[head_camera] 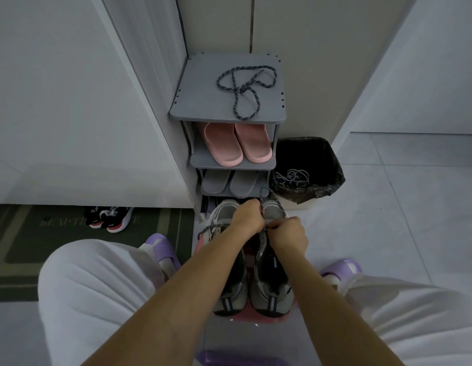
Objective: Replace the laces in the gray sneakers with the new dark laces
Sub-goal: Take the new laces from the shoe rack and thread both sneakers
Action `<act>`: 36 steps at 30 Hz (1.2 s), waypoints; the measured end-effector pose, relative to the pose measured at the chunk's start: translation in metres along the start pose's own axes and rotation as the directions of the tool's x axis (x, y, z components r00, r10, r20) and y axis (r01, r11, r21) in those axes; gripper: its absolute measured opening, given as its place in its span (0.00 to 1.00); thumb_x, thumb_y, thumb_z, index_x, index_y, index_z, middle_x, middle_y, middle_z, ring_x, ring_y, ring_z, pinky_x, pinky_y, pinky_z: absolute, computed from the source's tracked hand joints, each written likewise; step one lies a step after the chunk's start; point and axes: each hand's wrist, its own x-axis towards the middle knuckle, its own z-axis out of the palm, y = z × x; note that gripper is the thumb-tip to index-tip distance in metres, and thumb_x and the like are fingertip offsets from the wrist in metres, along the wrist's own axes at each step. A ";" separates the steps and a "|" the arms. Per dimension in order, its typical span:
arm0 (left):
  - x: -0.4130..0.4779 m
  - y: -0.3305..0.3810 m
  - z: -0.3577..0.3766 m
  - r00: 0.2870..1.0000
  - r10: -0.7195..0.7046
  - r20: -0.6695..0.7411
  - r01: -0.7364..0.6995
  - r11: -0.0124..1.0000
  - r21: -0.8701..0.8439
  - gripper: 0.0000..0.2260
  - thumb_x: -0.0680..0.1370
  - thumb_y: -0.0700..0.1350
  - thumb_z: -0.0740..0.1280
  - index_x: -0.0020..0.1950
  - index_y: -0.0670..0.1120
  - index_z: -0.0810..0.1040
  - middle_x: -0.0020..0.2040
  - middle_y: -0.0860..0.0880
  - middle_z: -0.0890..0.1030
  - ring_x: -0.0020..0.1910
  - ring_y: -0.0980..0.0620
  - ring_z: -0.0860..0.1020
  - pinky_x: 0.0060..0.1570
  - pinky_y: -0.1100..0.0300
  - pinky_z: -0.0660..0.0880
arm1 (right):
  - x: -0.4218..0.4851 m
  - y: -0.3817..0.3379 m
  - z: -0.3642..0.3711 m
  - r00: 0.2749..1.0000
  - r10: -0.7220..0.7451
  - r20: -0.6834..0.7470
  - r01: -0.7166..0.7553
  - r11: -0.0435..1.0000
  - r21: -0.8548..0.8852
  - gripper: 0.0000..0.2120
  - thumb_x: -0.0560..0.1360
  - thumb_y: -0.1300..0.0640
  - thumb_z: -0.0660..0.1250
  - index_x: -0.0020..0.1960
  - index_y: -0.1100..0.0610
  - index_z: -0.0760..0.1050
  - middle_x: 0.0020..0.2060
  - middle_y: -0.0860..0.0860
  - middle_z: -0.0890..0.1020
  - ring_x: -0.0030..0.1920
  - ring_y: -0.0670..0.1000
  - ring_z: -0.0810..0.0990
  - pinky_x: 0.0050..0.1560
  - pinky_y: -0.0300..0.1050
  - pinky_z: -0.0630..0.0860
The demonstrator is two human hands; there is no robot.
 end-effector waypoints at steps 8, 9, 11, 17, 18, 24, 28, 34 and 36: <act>-0.006 -0.003 0.009 0.990 -0.134 -0.051 0.129 0.986 -0.105 0.08 0.73 0.40 0.69 0.51 0.42 0.74 0.51 0.44 0.79 0.50 0.44 0.77 0.47 0.52 0.74 | -0.006 0.001 0.004 0.999 -0.018 -0.048 0.012 0.991 -0.134 0.14 0.75 0.56 0.60 0.54 0.46 0.81 0.55 0.53 0.73 0.57 0.55 0.70 0.59 0.51 0.64; -0.006 -0.003 0.008 0.987 -0.154 -0.044 0.148 0.982 -0.117 0.09 0.73 0.41 0.69 0.51 0.42 0.74 0.50 0.44 0.79 0.50 0.44 0.78 0.47 0.53 0.74 | -0.005 0.002 0.004 0.999 -0.014 -0.041 0.009 0.992 -0.128 0.14 0.75 0.55 0.60 0.53 0.45 0.81 0.55 0.53 0.73 0.58 0.56 0.70 0.59 0.51 0.64; -0.005 -0.004 0.008 0.984 -0.172 -0.035 0.167 0.977 -0.132 0.11 0.73 0.43 0.71 0.52 0.41 0.75 0.50 0.44 0.80 0.50 0.45 0.79 0.47 0.53 0.75 | -0.004 0.003 0.007 0.999 0.002 -0.033 -0.004 0.998 -0.065 0.13 0.74 0.55 0.61 0.52 0.44 0.82 0.55 0.53 0.74 0.57 0.56 0.71 0.60 0.52 0.64; -0.002 -0.007 0.009 0.983 -0.186 -0.005 0.182 0.967 -0.177 0.12 0.72 0.47 0.73 0.46 0.42 0.74 0.47 0.43 0.82 0.48 0.44 0.81 0.49 0.53 0.78 | -0.004 0.004 0.016 0.995 0.093 -0.027 -0.087 0.978 0.189 0.09 0.71 0.52 0.66 0.48 0.43 0.83 0.54 0.49 0.78 0.55 0.53 0.74 0.62 0.54 0.66; -0.001 -0.006 0.008 0.982 -0.187 0.001 0.184 0.967 -0.177 0.12 0.72 0.47 0.73 0.47 0.42 0.75 0.47 0.43 0.82 0.48 0.44 0.81 0.49 0.53 0.77 | -0.004 0.004 0.017 0.994 0.101 -0.028 -0.093 0.973 0.212 0.09 0.71 0.51 0.66 0.47 0.43 0.83 0.53 0.49 0.79 0.55 0.53 0.75 0.62 0.54 0.66; 0.001 -0.007 0.010 0.980 -0.197 0.017 0.197 0.964 -0.176 0.16 0.73 0.50 0.72 0.53 0.40 0.76 0.50 0.43 0.81 0.50 0.44 0.80 0.49 0.54 0.76 | -0.006 0.007 0.023 0.986 0.144 -0.090 -0.106 0.936 0.335 0.07 0.71 0.51 0.68 0.46 0.48 0.84 0.53 0.48 0.78 0.55 0.49 0.75 0.63 0.53 0.63; 0.000 -0.005 0.014 0.976 -0.216 0.010 0.215 0.963 -0.160 0.12 0.75 0.47 0.70 0.52 0.40 0.76 0.47 0.44 0.80 0.49 0.45 0.79 0.43 0.56 0.73 | -0.011 0.005 0.026 0.980 0.099 -0.175 -0.074 0.987 0.141 0.09 0.74 0.53 0.64 0.49 0.46 0.83 0.55 0.49 0.74 0.58 0.53 0.71 0.64 0.50 0.60; -0.003 -0.003 0.016 0.965 -0.263 -0.021 0.254 0.948 -0.193 0.06 0.75 0.40 0.67 0.42 0.42 0.71 0.41 0.45 0.76 0.40 0.48 0.75 0.37 0.58 0.69 | -0.011 0.006 0.033 0.971 0.000 -0.241 0.009 0.999 0.039 0.12 0.74 0.57 0.63 0.50 0.45 0.82 0.50 0.49 0.73 0.56 0.53 0.69 0.60 0.49 0.59; -0.001 -0.005 0.016 0.967 -0.256 -0.007 0.250 0.950 -0.190 0.11 0.75 0.42 0.69 0.36 0.43 0.69 0.36 0.47 0.73 0.35 0.50 0.73 0.32 0.59 0.69 | -0.011 0.006 0.032 0.968 0.005 -0.250 0.012 0.998 0.065 0.10 0.74 0.57 0.64 0.50 0.48 0.82 0.50 0.50 0.74 0.55 0.52 0.69 0.59 0.48 0.59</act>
